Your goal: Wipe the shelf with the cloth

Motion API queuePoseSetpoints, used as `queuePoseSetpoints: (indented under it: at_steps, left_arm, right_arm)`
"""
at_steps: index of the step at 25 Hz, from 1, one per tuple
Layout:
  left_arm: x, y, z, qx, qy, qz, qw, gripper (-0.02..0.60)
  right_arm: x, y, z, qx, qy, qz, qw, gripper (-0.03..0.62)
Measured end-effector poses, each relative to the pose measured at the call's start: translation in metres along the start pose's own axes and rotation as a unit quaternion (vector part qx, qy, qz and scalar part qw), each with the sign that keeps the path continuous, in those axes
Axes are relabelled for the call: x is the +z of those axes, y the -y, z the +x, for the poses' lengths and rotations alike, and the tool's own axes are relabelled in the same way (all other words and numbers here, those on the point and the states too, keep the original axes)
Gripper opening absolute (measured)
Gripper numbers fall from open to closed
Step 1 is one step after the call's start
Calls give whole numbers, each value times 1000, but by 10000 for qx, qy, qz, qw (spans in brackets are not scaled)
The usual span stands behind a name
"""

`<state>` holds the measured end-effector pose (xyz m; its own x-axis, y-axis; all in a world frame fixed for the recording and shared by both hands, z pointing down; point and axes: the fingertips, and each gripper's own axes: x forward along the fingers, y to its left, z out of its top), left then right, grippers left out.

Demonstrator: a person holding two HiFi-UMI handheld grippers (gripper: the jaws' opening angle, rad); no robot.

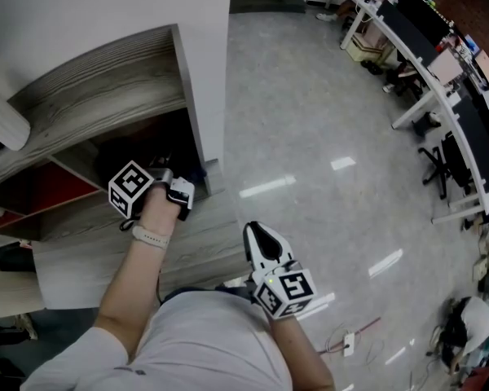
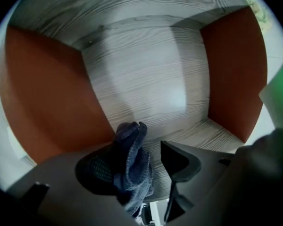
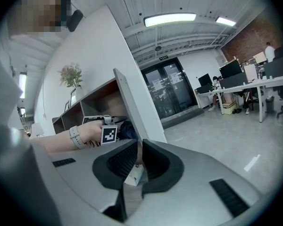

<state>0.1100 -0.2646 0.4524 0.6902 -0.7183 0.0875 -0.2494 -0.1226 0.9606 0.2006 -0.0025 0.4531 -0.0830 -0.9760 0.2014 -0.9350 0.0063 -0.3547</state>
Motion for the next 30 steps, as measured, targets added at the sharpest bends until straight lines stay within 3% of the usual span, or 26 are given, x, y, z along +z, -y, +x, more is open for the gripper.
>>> queuePoseSetpoints:
  at_steps: [3,5,6,8,12,17,21,23,25,26,30]
  left_arm:
    - [6,0,-9,160,-55,611,9980,272]
    - [8,3,-12,262,-152,1467,9887,272]
    - [7,5,-12,299,-210,1956,9800,272]
    - [4,10,-12,310,-295,2890,9564,272]
    - [-12,19,-5,254,-587,4392,8961,270]
    - [-36,10,7,366,-1182,5440,8299,260]
    - [-47,-3,12,639,-1588,6103,7734,176]
    - [-51,-8,13,774,-1701,6305,7534,152]
    - [-51,-11,13,858,-1758,6392,7437,135]
    - [-51,-12,12,873,-1780,6394,7429,123]
    - [-47,-10,12,866,-1777,6257,7546,100]
  right_arm:
    - [0,1,2,23,-5,15,10000,40]
    - [0,1,3,45,-12,18,10000,40]
    - [0,1,4,54,-16,19,10000,40]
    - [-1,1,4,76,-25,19,10000,40]
    - [0,2,4,54,-67,44,10000,40]
    - [-1,5,1,57,-44,44,10000,40]
    - [-3,8,0,9,-49,77,10000,40]
    - [-4,9,-1,-15,-56,102,9999,38]
    - [-4,9,-3,-42,-76,124,9999,40]
    - [-5,8,-3,-48,-89,135,9999,40]
    - [-9,4,-2,-21,-166,166,9997,40]
